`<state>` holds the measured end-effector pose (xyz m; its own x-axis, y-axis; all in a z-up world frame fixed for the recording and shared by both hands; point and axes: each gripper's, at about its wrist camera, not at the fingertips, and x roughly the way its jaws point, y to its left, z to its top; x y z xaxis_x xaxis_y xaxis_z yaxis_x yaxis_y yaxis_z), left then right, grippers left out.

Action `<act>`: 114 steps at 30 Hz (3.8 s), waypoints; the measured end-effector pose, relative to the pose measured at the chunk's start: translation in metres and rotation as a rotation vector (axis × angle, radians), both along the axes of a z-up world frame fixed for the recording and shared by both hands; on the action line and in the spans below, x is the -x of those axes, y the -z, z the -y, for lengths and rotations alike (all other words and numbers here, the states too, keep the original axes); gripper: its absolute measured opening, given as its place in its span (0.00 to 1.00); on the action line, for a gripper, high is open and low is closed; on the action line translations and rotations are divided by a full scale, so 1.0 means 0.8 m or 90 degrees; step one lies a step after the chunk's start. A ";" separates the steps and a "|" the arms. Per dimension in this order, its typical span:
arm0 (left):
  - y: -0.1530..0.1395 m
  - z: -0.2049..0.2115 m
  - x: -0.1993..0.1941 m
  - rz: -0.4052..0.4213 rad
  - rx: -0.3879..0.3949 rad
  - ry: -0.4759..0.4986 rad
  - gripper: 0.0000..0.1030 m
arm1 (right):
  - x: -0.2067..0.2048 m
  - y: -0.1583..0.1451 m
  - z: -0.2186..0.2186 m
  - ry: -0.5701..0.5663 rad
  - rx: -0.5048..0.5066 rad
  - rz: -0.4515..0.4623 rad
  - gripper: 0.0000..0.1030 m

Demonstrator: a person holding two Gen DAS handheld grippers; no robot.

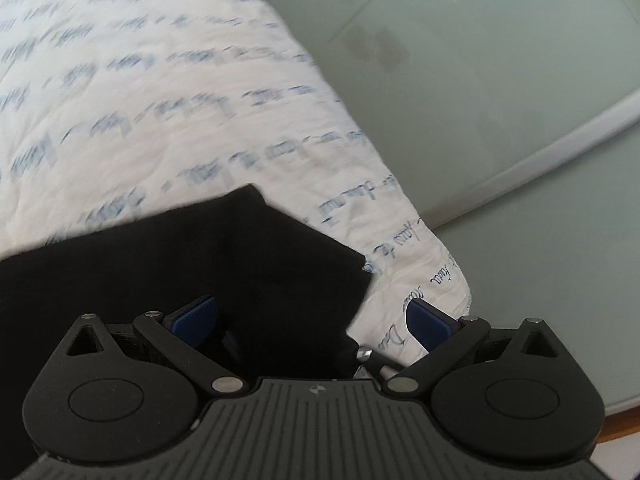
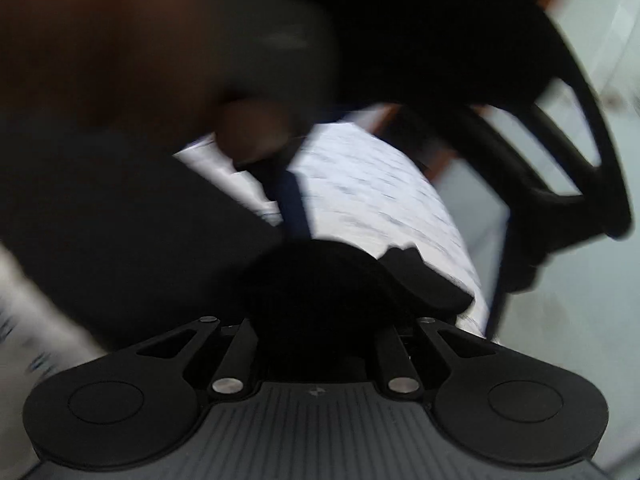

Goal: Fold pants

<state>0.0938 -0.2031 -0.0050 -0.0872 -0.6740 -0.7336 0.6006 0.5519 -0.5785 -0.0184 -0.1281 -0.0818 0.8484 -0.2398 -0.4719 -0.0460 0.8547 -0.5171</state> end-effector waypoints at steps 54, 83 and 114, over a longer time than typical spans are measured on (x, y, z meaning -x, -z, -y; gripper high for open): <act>0.025 -0.388 -0.082 0.025 0.005 -0.352 0.09 | 0.071 -0.103 -0.121 -0.194 -0.180 -0.008 0.11; -0.128 -0.762 0.171 0.361 -0.008 -0.918 0.57 | -0.100 -0.058 -0.212 -0.267 -0.224 -0.183 0.13; -0.037 -0.797 0.171 0.228 -0.028 -0.954 0.68 | -0.095 -0.017 -0.525 -0.605 0.064 -0.078 0.43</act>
<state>-0.0427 0.4346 0.0243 0.8073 0.0429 -0.5886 -0.4030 0.7686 -0.4968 0.0576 0.2918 -0.0680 0.6555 0.4782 -0.5845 -0.7546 0.3850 -0.5313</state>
